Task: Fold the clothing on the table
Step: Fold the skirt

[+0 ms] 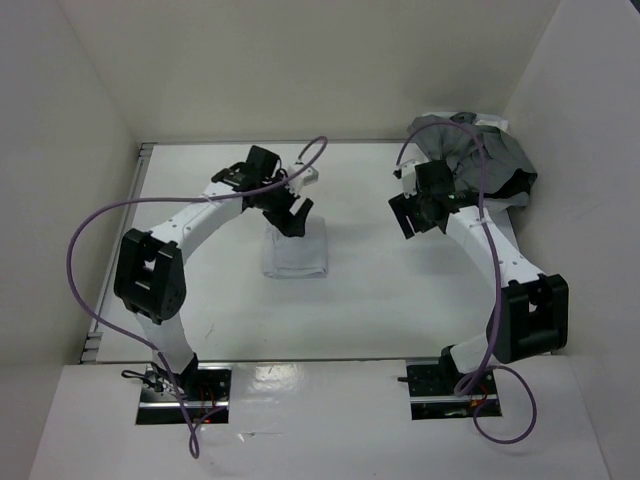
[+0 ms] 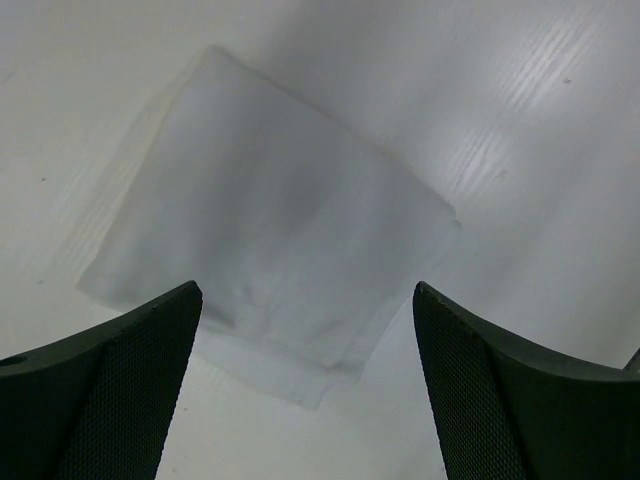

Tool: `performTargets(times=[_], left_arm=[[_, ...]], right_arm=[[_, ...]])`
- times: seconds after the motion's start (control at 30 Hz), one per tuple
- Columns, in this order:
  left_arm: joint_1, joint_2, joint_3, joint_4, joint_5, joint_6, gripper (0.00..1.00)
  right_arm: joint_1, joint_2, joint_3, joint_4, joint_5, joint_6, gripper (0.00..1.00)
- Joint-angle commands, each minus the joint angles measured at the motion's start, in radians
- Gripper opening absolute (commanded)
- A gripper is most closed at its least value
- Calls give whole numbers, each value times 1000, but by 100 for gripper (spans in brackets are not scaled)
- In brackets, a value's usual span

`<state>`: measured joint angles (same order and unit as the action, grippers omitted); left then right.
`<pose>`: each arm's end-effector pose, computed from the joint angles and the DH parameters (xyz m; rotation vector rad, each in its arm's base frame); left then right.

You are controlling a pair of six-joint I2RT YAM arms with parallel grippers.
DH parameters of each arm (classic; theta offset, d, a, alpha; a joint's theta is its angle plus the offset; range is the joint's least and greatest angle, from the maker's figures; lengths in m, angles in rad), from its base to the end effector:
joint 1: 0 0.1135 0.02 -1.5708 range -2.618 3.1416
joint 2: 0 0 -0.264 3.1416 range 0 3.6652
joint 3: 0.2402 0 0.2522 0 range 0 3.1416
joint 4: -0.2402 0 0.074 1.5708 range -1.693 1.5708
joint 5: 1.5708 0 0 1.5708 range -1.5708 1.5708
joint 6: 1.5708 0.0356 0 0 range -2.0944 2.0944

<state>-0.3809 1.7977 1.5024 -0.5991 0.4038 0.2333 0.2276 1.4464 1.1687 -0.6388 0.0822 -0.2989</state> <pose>0.3643 -0.1610 0.2736 0.9054 2.2735 -0.5616 0.2987 0.0662 0.2791 -0.6138 2.4108 -0.1323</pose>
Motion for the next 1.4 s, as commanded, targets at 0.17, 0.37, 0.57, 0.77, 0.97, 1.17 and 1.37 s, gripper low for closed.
performTargets(times=[0.17, 0.37, 0.57, 0.77, 0.97, 1.17, 1.37], left_arm=[[-73, 107, -37, 136, -195, 54, 92], [-82, 195, -27, 145, -276, 54, 92], [-107, 230, -18, 124, -286, 54, 93], [-177, 230, -57, 124, -276, 43, 93], [-245, 221, -86, 114, -267, 12, 94], [-300, 221, -87, 104, -258, -35, 94], [-300, 152, -1, 33, -289, -45, 100]], right_arm=[[-83, -47, 17, 34, -117, 40, 76], [-93, -27, 26, 25, -127, 40, 76], [-93, -9, 26, 25, -136, 40, 78], [-93, 0, 17, 36, -127, 49, 81], [-93, -18, -3, 45, -117, 58, 82], [-93, -40, -21, 54, -127, 58, 82], [-93, -79, -30, 54, -127, 58, 82]])
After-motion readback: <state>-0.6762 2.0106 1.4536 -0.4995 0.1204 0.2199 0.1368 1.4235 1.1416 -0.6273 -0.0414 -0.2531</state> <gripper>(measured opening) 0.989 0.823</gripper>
